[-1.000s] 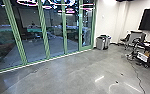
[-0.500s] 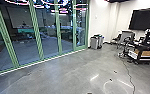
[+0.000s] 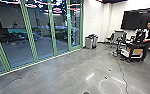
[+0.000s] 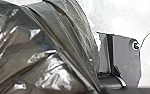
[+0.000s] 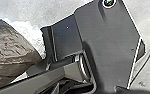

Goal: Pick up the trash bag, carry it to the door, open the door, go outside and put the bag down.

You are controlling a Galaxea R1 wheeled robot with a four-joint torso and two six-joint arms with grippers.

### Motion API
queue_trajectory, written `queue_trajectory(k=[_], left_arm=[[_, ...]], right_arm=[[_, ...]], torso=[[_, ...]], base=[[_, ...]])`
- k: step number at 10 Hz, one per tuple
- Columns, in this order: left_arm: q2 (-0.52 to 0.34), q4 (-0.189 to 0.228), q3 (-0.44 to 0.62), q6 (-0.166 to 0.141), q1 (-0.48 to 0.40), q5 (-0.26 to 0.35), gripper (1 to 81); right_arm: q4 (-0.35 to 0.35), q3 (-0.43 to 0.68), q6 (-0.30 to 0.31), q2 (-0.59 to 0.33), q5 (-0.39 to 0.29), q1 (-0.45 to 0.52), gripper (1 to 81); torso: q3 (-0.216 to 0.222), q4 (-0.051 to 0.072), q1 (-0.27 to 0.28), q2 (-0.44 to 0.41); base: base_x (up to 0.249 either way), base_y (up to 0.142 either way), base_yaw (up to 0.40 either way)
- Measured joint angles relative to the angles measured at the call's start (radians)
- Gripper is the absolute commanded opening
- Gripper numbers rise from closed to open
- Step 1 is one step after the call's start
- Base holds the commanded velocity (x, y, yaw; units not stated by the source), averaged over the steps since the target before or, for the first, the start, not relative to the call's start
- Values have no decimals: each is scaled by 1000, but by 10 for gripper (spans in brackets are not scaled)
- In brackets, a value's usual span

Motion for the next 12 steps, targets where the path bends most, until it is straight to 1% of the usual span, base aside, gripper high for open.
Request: queue_trajectory(k=[2,10,12], left_arm=[[3,0,0,0,-1,-1,10],[3,0,0,0,2,-2,10],[4,0,0,0,6,-5,10]], right_arm=[[0,0,0,0,2,0,811],[0,-1,-1,0,4,-3,811],[0,-2,-1,0,2,-5,811]], torso=[[0,0,0,0],[0,0,0,0],[0,0,-1,0]], base=[[0,-100,0],[0,0,0],[87,0,0]])
